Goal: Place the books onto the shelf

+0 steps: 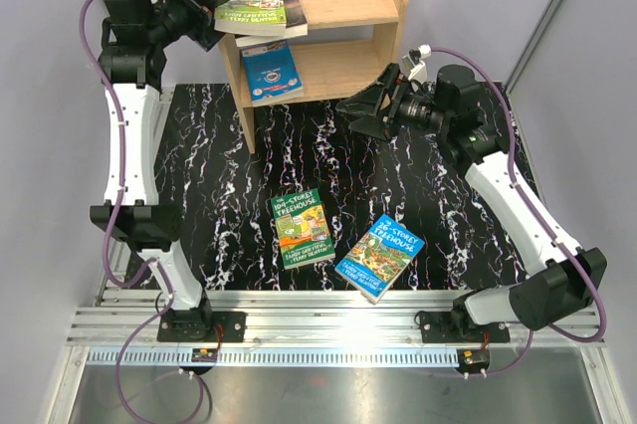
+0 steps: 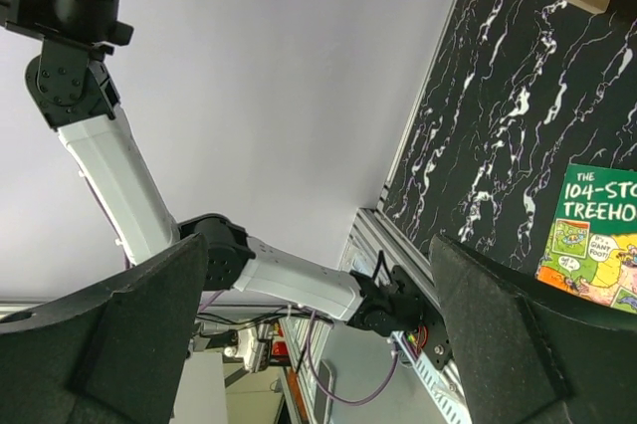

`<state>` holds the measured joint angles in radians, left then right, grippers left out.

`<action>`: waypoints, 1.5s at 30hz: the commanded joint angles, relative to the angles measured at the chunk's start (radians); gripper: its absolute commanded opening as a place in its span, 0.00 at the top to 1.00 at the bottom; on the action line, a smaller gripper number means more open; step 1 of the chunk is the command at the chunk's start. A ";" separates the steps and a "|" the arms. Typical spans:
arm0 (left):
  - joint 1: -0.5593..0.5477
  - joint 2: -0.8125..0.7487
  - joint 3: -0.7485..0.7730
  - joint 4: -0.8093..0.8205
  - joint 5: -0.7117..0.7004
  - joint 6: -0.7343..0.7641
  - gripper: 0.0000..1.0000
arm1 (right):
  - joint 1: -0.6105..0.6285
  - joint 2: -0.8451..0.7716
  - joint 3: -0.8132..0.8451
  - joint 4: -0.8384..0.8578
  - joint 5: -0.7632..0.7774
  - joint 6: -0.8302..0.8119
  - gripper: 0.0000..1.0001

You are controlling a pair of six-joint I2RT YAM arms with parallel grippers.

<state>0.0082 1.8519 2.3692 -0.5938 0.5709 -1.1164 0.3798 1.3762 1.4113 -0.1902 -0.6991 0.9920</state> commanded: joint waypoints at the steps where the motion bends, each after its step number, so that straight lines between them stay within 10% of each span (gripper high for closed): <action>1: -0.001 0.010 0.068 -0.164 0.022 0.110 0.01 | 0.001 -0.005 0.002 0.077 -0.022 0.022 0.00; 15: 0.039 -0.060 0.039 -0.299 -0.077 0.274 0.01 | 0.001 -0.034 -0.051 0.066 -0.010 0.017 0.00; 38: 0.050 -0.319 -0.132 0.092 -0.002 0.225 0.01 | 0.001 -0.062 -0.086 0.054 -0.007 0.011 0.02; 42: 0.044 -0.446 -0.334 0.107 -0.002 0.262 0.01 | 0.001 -0.022 -0.017 0.043 0.006 -0.006 0.27; 45: 0.038 -0.562 -0.512 0.098 0.011 0.289 0.01 | 0.001 0.065 0.124 0.037 0.016 -0.016 0.69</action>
<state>0.0528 1.3617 1.9911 -0.5285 0.5446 -0.8707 0.3798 1.3918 1.3991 -0.1928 -0.6960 0.9924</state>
